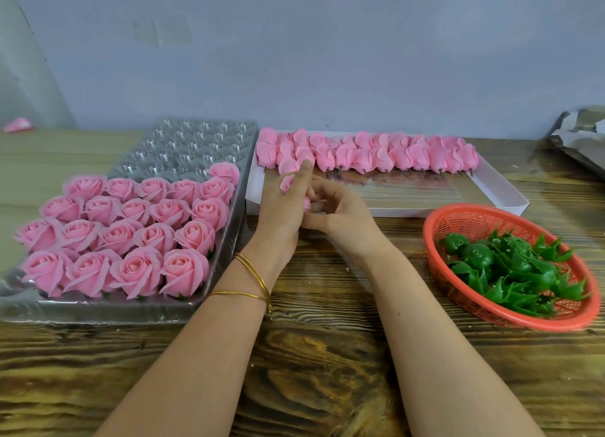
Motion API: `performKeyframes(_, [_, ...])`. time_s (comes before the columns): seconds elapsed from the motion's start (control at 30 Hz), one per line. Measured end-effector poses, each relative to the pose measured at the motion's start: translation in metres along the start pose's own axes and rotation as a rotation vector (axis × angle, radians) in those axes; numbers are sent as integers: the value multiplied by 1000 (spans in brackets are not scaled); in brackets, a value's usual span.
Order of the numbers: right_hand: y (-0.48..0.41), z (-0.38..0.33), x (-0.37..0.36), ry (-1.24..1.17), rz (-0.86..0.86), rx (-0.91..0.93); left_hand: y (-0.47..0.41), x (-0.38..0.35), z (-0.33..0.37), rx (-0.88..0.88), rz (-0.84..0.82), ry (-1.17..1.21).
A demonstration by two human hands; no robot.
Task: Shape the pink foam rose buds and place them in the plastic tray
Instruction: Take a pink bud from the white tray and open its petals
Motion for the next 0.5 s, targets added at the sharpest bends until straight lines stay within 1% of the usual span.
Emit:
performKeyframes(0.17, [1, -4, 6, 84, 61, 21, 1, 1, -2, 24, 23, 36])
performKeyframes(0.27, [1, -5, 7, 106, 68, 23, 2, -3, 0, 15, -16, 8])
performKeyframes(0.5, [2, -13, 0, 141, -12, 67, 3, -7, 10, -65, -89, -73])
Point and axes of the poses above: each hand's wrist, its own y-axis away from the middle knuckle, its own x-axis out of the back of the hand, z = x × y, the point moved 10 cm from there along -y, towards the middle knuckle, and after that the axes turned 7 degrees about -z, right-handed, at the moved point
